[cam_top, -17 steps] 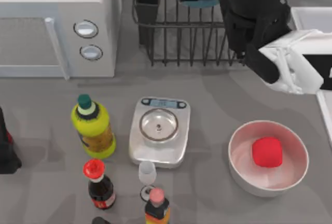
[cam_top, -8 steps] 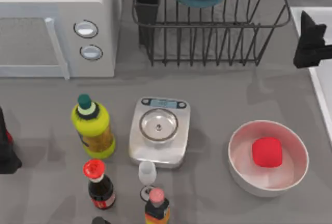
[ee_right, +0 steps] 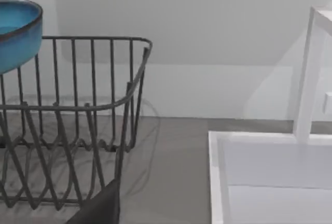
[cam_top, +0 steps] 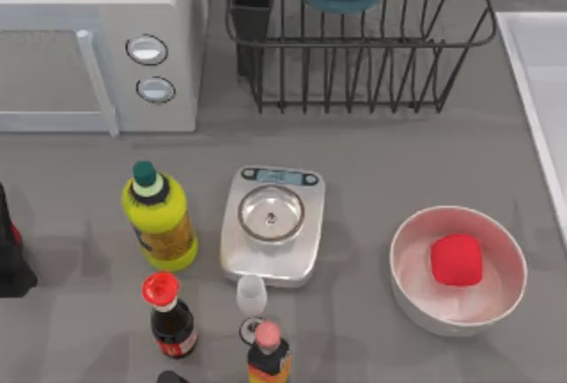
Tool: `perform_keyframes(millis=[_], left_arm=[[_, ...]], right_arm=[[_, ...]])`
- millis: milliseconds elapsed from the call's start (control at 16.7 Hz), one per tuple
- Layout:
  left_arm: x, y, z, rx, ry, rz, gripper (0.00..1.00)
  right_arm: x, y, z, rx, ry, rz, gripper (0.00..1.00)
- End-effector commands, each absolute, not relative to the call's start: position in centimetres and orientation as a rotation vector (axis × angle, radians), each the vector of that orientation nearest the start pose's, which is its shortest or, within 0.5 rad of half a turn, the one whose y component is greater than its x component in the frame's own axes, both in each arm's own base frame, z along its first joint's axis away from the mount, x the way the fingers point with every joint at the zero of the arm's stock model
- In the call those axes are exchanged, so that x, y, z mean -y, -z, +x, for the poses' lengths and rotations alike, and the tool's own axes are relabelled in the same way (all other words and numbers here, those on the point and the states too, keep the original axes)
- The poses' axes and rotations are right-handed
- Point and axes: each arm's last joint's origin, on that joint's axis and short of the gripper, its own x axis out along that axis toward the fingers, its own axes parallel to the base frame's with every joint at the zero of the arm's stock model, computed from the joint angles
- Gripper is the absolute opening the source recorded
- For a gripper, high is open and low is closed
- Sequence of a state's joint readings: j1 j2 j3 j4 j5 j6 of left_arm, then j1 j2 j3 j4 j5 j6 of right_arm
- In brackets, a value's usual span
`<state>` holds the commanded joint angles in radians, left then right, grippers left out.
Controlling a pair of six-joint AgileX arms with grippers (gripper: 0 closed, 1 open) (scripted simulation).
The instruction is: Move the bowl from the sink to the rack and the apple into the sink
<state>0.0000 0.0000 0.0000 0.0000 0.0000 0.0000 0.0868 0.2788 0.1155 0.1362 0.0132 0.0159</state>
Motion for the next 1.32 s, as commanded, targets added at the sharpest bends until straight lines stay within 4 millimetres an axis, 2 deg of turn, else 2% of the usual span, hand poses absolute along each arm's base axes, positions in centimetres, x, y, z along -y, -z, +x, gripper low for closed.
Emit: perform_keyframes(millis=[180, 360, 1320], left_arm=[[0.1, -16.0, 10.6, 0.000, 0.000, 0.000, 1.00], [0.1, -16.0, 10.6, 0.000, 0.000, 0.000, 1.00], [0.1, -16.0, 10.6, 0.000, 0.000, 0.000, 1.00]], right_arm=[[-0.2, -17.0, 11.0, -0.009, -0.031, 0.005, 1.00], [0.1, -16.1, 10.6, -0.001, -0.003, 0.000, 1.00], [0.1, -16.0, 10.6, 0.000, 0.000, 0.000, 1.00]])
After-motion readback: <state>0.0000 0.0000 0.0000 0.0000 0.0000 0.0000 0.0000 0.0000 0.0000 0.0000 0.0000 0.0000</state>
